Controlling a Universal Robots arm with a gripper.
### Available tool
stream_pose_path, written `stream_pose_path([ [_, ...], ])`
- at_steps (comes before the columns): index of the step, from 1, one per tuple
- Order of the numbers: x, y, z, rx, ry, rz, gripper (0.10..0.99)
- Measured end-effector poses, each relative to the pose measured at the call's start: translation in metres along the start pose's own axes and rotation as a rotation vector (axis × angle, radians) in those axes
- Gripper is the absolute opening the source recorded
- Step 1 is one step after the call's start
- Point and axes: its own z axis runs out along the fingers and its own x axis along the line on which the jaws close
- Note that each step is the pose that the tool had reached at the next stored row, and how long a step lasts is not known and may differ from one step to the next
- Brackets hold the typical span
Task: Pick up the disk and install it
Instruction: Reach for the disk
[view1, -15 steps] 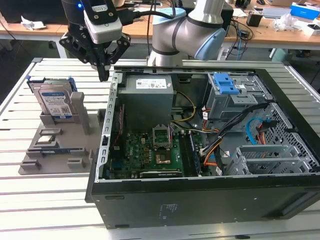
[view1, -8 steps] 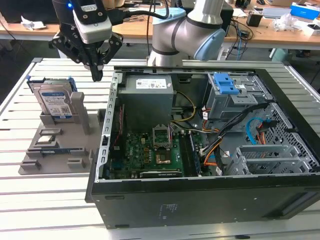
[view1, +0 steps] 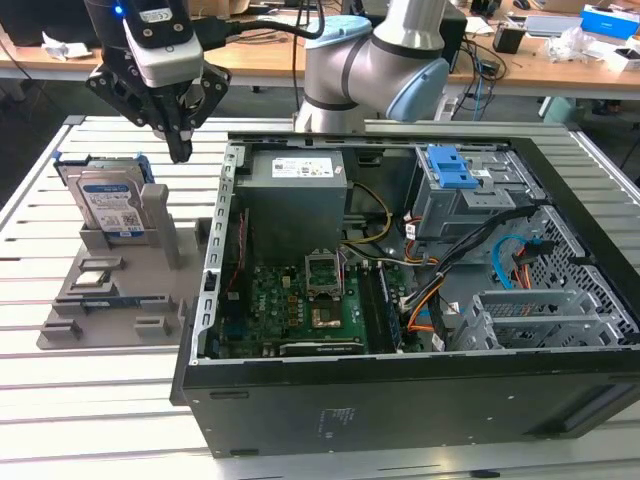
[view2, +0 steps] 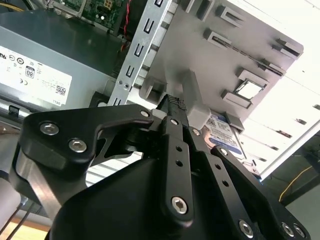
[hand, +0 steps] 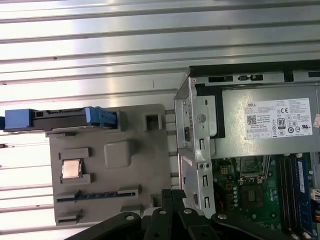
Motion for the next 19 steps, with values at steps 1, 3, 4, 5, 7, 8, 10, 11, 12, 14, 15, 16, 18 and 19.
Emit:
stream_pose_path([
  [1,0.0015,-0.0001,-0.0001,0.000,0.0001,0.000,0.106],
  [3,0.0040,-0.0003,-0.0001,0.000,0.0001,0.000,0.106],
  [4,0.0049,-0.0004,-0.0002,0.000,0.0001,0.000,0.106],
  [5,0.0059,-0.0004,-0.0002,0.000,0.0001,0.000,0.106],
  [7,0.0078,-0.0006,-0.0002,0.000,0.0001,0.000,0.106],
  [8,0.0091,-0.0007,-0.0003,0.000,0.0001,0.000,0.106],
  [10,0.0117,-0.0009,-0.0004,0.000,0.0001,0.000,0.106],
  [11,0.0124,-0.0009,-0.0004,0.000,0.0001,0.000,0.106],
  [12,0.0139,-0.0010,-0.0004,0.000,0.0001,0.000,0.106],
  [14,0.0154,-0.0011,-0.0004,0.000,0.0001,0.000,0.106],
  [15,0.0171,-0.0013,-0.0005,0.000,0.0000,0.000,0.106],
  [16,0.0186,-0.0014,-0.0005,0.000,0.0001,0.000,0.106],
  [18,0.0213,-0.0016,-0.0006,0.000,0.0001,0.000,0.106],
  [19,0.0226,-0.0017,-0.0006,0.000,0.0001,0.000,0.106],
])
